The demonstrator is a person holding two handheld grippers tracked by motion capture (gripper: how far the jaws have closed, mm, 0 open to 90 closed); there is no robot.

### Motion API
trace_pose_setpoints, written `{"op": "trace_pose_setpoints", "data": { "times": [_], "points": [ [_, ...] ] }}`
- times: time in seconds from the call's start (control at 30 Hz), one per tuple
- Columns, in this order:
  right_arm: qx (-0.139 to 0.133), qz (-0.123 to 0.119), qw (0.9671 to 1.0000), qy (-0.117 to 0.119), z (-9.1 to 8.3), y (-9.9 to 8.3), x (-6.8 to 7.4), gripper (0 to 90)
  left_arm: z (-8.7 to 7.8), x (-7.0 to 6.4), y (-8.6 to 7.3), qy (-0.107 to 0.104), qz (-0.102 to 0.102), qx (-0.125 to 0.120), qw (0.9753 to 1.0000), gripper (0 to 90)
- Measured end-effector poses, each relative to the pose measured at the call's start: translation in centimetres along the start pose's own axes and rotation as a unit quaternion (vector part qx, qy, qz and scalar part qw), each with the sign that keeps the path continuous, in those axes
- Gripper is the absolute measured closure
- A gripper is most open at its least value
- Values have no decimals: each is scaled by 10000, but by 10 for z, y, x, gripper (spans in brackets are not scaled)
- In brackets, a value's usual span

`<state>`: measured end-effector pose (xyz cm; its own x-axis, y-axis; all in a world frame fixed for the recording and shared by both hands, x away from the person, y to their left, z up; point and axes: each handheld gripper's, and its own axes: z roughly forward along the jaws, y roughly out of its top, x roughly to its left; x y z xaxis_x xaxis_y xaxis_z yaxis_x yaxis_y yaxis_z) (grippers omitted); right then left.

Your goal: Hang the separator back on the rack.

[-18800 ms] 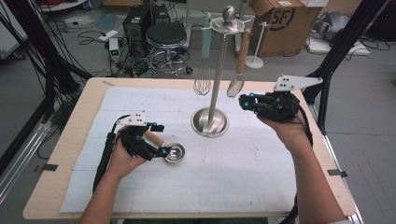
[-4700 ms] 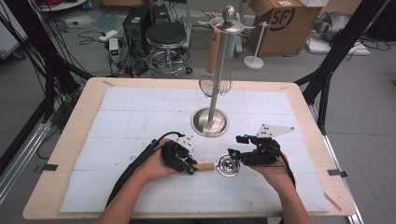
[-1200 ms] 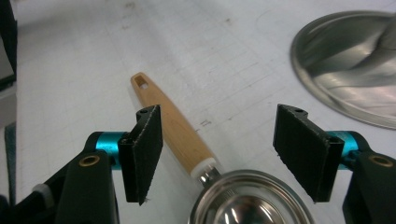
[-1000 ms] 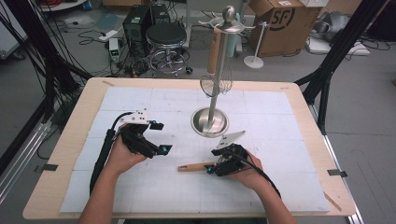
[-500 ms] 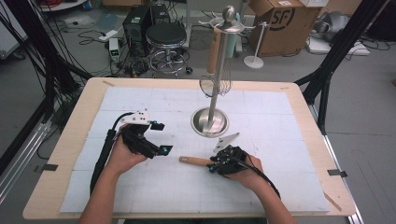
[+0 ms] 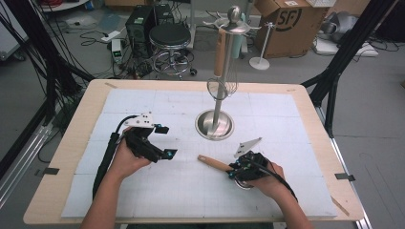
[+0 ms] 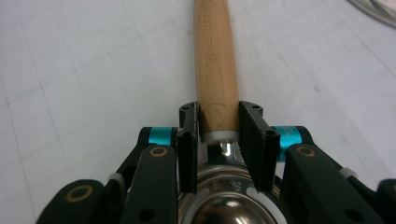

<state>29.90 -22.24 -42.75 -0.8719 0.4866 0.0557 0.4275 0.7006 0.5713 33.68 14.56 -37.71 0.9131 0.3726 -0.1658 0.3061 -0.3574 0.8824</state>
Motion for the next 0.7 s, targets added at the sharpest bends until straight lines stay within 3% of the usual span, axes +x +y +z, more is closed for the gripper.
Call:
{"op": "trace_pose_setpoints", "data": {
  "times": [0.2, 0.37, 0.47, 0.53, 0.6, 0.7],
  "points": [
    [6, 142, 9999, -85, -11, -13, -8, 684, 1, 1, 0, 20, -27, 1, 10000, 59],
    [-146, 167, 9997, -92, -10, -7, -7, 581, 1, 0, 0, 21, -19, 4, 10000, 59],
    [48, 70, 9999, -88, -2, -1, -5, 520, 1, 0, 0, 16, -13, -12, 10000, 59],
    [161, -28, 9997, -182, 4, 1, -2, 541, 0, 1, 0, 23, -26, -15, 10000, 59],
    [184, -93, 9995, -222, 3, 3, 0, 636, 0, 1, 0, 11, -24, -25, 10000, 59],
    [200, -111, 9995, -229, 3, 4, 1, 665, 1, 0, 0, 4, -10, -23, 10000, 59]
  ]
}}
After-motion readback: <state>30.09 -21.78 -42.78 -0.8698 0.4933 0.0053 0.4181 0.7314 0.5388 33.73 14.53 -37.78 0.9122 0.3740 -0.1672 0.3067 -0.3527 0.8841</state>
